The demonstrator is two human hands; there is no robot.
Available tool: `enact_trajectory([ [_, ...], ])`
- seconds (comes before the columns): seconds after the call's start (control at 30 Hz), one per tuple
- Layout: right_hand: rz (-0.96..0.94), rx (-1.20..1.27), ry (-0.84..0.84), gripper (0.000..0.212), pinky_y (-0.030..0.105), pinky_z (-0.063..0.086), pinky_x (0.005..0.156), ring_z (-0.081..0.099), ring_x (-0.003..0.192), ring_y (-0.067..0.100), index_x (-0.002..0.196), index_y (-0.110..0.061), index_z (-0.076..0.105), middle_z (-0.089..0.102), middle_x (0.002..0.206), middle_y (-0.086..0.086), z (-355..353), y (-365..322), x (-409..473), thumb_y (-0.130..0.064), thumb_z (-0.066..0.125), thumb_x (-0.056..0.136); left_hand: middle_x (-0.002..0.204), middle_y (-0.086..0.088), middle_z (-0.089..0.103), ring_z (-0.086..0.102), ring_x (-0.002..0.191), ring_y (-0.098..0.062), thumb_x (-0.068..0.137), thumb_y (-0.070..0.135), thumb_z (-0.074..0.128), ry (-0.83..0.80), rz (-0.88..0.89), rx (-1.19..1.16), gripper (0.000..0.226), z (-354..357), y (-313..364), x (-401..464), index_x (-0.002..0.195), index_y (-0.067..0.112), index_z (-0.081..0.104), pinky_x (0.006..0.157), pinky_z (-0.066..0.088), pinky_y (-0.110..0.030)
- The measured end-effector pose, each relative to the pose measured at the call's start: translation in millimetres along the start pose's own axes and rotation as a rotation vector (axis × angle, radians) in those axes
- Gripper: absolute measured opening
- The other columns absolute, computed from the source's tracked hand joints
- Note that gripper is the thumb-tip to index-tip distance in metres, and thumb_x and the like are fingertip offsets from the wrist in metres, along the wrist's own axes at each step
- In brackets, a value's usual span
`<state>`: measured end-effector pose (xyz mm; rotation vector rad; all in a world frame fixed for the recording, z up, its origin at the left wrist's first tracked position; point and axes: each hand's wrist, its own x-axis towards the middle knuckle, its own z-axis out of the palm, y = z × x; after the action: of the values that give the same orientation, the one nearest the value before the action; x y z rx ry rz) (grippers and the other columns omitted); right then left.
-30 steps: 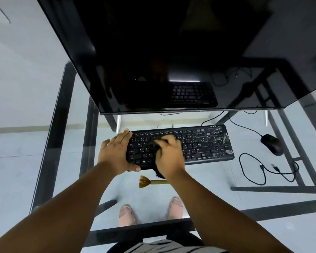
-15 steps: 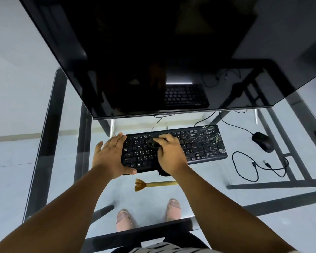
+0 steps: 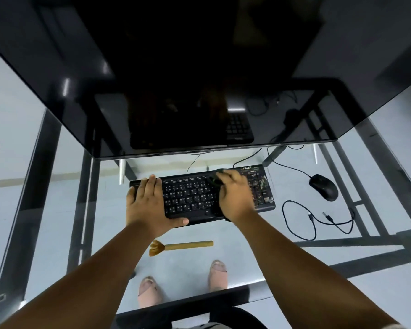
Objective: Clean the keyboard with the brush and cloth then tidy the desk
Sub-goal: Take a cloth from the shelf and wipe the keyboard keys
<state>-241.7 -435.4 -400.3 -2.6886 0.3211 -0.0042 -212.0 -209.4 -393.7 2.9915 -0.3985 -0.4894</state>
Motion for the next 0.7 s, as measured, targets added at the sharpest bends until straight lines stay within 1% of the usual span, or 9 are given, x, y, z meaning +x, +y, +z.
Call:
enact_trajectory([
  [0.07,-0.086,-0.014,-0.027,0.047,0.034,0.041,0.106,0.042,0.122,0.027,0.135,-0.014,0.055,0.048,0.14,0.005,-3.0,13.5,-4.3,-0.004,0.047,0.09,0.164,-0.002,0.002,-0.001,0.151,-0.02,0.055,0.094,0.046,-0.024,0.016,0.013,0.134,0.1,13.8,5.1,0.154,0.014,0.003,0.121,0.001,-0.047],
  [0.2,0.177,-0.033,0.123,0.046,0.041,0.045,0.101,0.047,0.112,0.033,0.13,-0.011,0.059,0.054,0.133,0.01,-23.7,63.9,-0.4,-0.001,0.047,0.087,0.164,0.001,-0.005,-0.004,0.151,-0.018,0.057,0.09,0.053,-0.078,0.1,0.043,0.134,-2.0,40.3,16.7,0.155,0.018,-0.002,0.121,0.0,-0.048],
  [0.3,0.261,-0.01,0.167,0.047,0.038,0.045,0.093,0.049,0.104,0.036,0.128,-0.01,0.061,0.056,0.128,0.014,-33.8,83.9,13.9,0.001,0.045,0.085,0.163,0.003,-0.012,-0.009,0.15,-0.017,0.056,0.087,0.059,-0.123,0.134,0.048,0.138,-1.8,61.7,24.3,0.155,0.019,-0.007,0.121,-0.002,-0.047],
  [0.37,0.236,-0.002,0.152,0.049,0.038,0.046,0.095,0.047,0.107,0.035,0.13,-0.011,0.059,0.053,0.13,0.013,-32.0,75.9,20.7,0.0,0.046,0.084,0.163,0.003,-0.012,-0.01,0.15,-0.019,0.053,0.085,0.064,-0.14,0.114,0.041,0.142,-2.7,70.8,28.8,0.155,0.019,-0.008,0.122,-0.001,-0.045],
  [0.5,0.013,-0.031,0.028,0.05,0.037,0.044,0.103,0.043,0.117,0.028,0.136,-0.012,0.054,0.047,0.138,0.008,-17.7,41.1,16.3,-0.004,0.049,0.087,0.164,0.0,-0.005,-0.004,0.151,-0.022,0.048,0.081,0.072,-0.142,0.079,0.072,0.146,-14.1,62.4,31.6,0.155,0.017,-0.004,0.121,0.002,-0.043],
  [0.57,-0.059,-0.044,0.001,0.049,0.037,0.046,0.101,0.044,0.116,0.027,0.135,-0.013,0.055,0.048,0.137,0.005,-22.0,47.1,9.6,-0.004,0.048,0.087,0.164,-0.001,-0.004,-0.003,0.151,-0.022,0.048,0.078,0.075,-0.147,0.071,0.06,0.146,-17.1,61.2,28.9,0.155,0.017,-0.003,0.121,0.004,-0.042],
  [0.63,-0.006,-0.064,0.027,0.049,0.036,0.048,0.095,0.045,0.113,0.027,0.132,-0.014,0.057,0.05,0.133,0.004,-32.4,64.1,7.4,-0.003,0.047,0.086,0.164,-0.001,-0.003,-0.003,0.151,-0.022,0.048,0.076,0.077,-0.146,0.076,0.052,0.146,-17.4,61.9,26.2,0.155,0.016,-0.003,0.121,0.005,-0.042],
  [0.67,0.038,-0.082,0.009,0.049,0.036,0.048,0.094,0.045,0.112,0.028,0.13,-0.014,0.058,0.052,0.131,0.005,-42.0,97.3,10.8,-0.001,0.046,0.085,0.164,-0.001,-0.003,-0.003,0.151,-0.022,0.048,0.075,0.077,-0.168,0.057,0.035,0.147,-6.3,87.5,30.0,0.155,0.016,-0.003,0.121,0.006,-0.042],
  [0.7,0.096,-0.094,0.016,0.05,0.035,0.047,0.093,0.044,0.11,0.029,0.13,-0.014,0.058,0.052,0.129,0.007,-46.3,107.3,13.6,0.0,0.046,0.083,0.164,-0.001,-0.003,-0.003,0.151,-0.022,0.047,0.075,0.078,-0.175,0.051,0.032,0.147,-4.6,93.6,31.0,0.155,0.016,-0.003,0.121,0.007,-0.042],
])
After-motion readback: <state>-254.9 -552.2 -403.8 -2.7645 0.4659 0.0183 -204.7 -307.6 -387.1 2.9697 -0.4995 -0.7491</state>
